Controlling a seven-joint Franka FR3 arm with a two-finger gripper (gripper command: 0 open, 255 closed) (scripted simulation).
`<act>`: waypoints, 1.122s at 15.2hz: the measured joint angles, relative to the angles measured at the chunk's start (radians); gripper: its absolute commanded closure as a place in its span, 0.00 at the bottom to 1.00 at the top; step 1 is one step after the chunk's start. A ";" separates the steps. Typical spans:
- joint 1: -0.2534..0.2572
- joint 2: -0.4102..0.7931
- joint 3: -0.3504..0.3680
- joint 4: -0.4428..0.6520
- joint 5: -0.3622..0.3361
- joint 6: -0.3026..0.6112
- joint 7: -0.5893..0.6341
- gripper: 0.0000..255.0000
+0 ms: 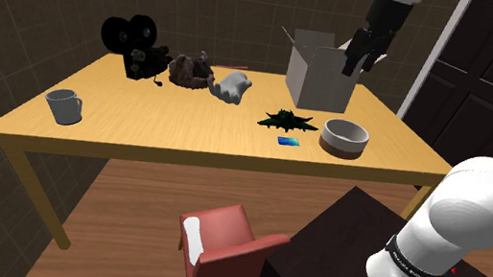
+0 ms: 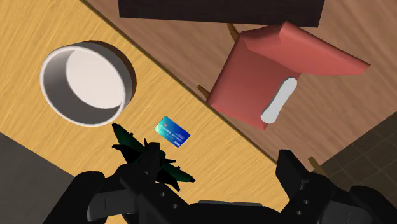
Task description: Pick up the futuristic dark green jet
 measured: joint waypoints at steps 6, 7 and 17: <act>-0.028 0.142 0.004 0.018 0.005 0.099 0.069 0.00; -0.034 0.174 0.005 0.027 0.006 0.116 0.087 0.00; -0.095 0.543 -0.008 0.145 0.014 0.308 0.248 0.00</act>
